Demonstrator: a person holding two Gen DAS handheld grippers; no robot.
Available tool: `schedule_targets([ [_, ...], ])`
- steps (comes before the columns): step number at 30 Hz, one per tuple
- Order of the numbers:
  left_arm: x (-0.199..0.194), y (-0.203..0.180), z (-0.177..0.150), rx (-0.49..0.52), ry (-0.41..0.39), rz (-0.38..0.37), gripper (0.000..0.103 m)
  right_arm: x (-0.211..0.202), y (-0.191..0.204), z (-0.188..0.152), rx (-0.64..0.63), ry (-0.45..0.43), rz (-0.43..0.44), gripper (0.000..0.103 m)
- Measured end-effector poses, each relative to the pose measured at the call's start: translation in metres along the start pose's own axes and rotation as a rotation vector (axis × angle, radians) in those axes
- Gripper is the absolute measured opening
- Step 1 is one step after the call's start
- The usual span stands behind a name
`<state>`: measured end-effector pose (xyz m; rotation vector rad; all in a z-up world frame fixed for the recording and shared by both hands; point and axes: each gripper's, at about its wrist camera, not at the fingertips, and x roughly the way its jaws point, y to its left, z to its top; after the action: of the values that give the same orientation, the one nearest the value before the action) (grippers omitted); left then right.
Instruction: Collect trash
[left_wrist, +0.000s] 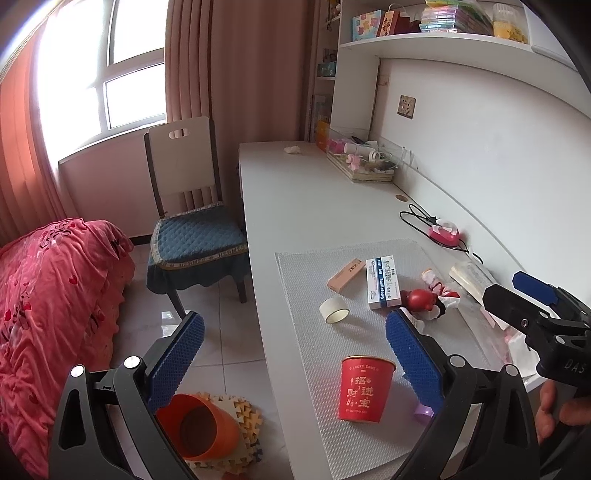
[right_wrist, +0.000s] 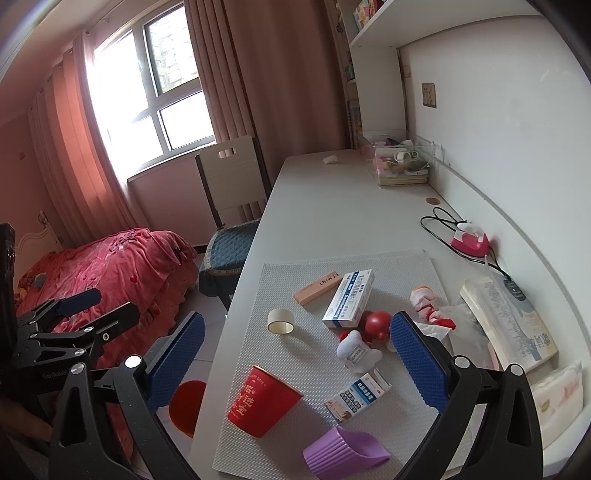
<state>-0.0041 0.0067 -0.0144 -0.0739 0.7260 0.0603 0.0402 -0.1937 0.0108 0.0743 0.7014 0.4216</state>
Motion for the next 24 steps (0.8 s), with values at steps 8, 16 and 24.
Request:
schedule_targets([
  [8, 0.0009, -0.0013, 0.0000, 0.000, 0.005, 0.001, 0.097, 0.0005, -0.0007, 0.0002, 0.000, 0.001, 0.001, 0.098],
  [16, 0.0028, -0.0028, 0.0003, 0.001, 0.009, 0.003, 0.097, 0.0007, -0.0004, 0.0003, 0.001, 0.001, 0.001, 0.098],
  [24, 0.0049, -0.0025, -0.0030, 0.003, 0.015, -0.001, 0.097, 0.0019, -0.0010, 0.0011, 0.002, 0.003, 0.001, 0.098],
])
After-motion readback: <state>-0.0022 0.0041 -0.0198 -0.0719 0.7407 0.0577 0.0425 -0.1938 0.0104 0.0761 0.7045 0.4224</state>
